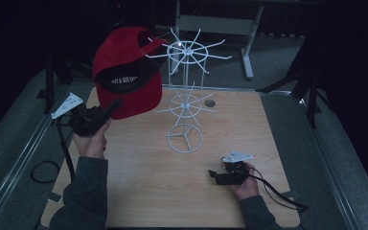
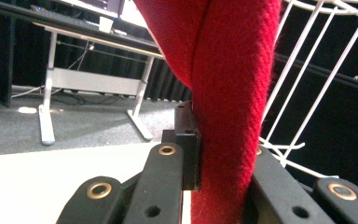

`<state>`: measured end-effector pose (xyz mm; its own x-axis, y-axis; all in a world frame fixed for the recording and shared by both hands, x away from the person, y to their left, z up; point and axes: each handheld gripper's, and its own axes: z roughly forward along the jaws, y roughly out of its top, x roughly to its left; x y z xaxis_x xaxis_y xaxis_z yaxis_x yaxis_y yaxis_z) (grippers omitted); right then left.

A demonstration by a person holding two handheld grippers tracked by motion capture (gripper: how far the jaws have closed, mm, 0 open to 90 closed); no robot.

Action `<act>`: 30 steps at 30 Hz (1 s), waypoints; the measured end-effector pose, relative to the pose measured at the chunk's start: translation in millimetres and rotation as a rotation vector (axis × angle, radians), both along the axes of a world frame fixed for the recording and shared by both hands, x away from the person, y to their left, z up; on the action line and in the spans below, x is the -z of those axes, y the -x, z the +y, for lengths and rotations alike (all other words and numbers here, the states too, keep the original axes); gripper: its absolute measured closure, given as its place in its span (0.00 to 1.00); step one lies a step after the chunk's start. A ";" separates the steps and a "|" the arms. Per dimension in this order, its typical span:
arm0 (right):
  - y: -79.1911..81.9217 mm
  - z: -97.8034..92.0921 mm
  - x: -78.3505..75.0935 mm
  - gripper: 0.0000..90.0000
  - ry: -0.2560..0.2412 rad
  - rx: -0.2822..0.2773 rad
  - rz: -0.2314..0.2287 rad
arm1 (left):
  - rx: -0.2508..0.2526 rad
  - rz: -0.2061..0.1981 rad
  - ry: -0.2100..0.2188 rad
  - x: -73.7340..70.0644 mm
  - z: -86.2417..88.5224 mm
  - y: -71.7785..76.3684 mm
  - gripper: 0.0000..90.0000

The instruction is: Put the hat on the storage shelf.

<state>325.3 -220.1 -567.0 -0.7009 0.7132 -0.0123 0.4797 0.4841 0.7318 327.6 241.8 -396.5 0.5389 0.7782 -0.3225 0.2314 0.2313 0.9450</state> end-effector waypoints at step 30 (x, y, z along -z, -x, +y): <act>-0.1 -0.1 0.1 0.24 0.001 -0.001 -0.001 | 0.024 0.119 -0.127 46.1 -17.2 -4.8 0.95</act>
